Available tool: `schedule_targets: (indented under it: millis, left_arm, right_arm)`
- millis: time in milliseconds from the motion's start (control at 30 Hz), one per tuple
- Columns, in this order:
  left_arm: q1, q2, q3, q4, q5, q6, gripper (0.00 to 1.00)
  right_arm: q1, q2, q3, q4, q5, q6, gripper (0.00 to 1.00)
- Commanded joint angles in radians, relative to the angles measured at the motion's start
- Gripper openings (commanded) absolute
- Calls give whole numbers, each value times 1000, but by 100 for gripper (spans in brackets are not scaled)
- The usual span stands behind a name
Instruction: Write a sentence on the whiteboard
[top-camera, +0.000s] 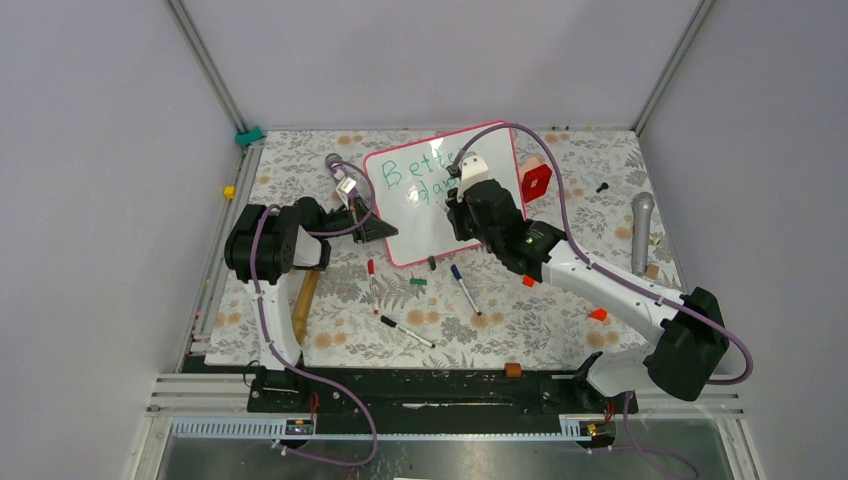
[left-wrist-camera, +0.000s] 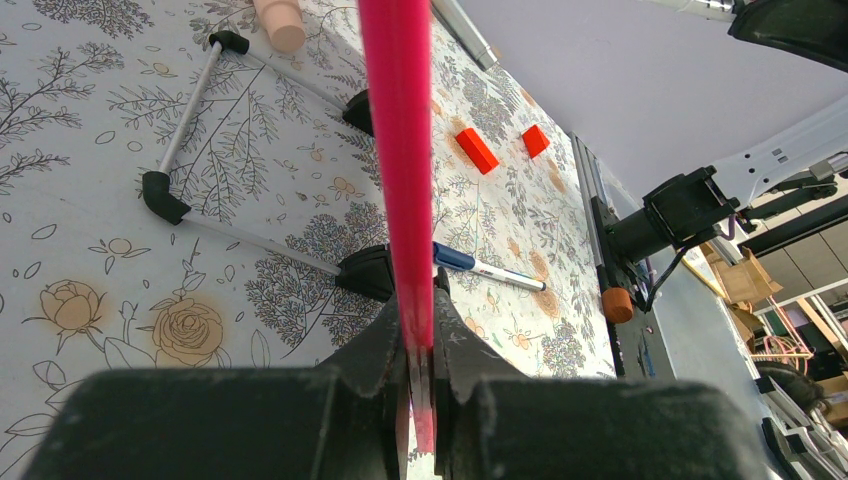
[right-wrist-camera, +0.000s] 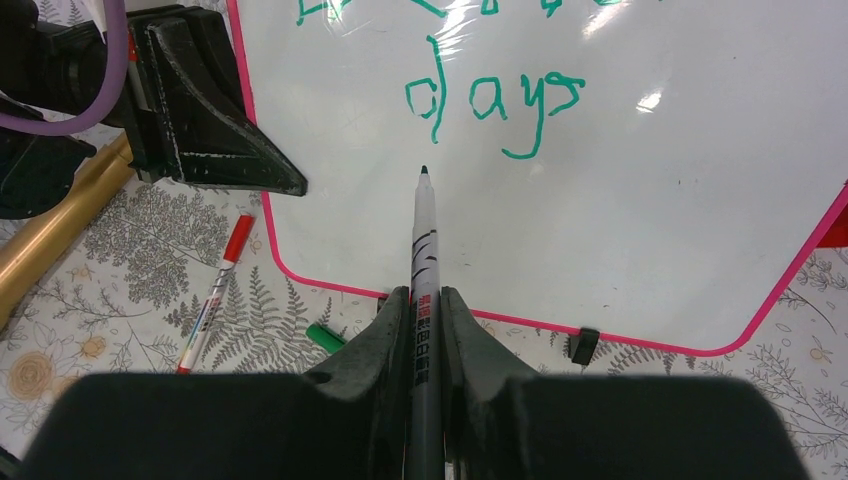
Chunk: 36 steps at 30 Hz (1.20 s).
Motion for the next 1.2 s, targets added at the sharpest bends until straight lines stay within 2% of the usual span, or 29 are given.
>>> schedule_targets:
  millis: [0, 700, 967, 1167]
  left_arm:
    - [-21, 25, -7, 46, 134, 89, 0]
    - [-20, 26, -7, 45, 134, 89, 0]
    - [-20, 25, -6, 44, 135, 89, 0]
    - [-20, 25, -9, 46, 134, 91, 0]
  right_arm:
    - [13, -38, -14, 67, 31, 8, 0]
    - [14, -37, -15, 66, 37, -7, 0]
    - [2, -2, 109, -52, 221, -54, 0]
    - [-113, 9, 184, -134, 95, -6, 0]
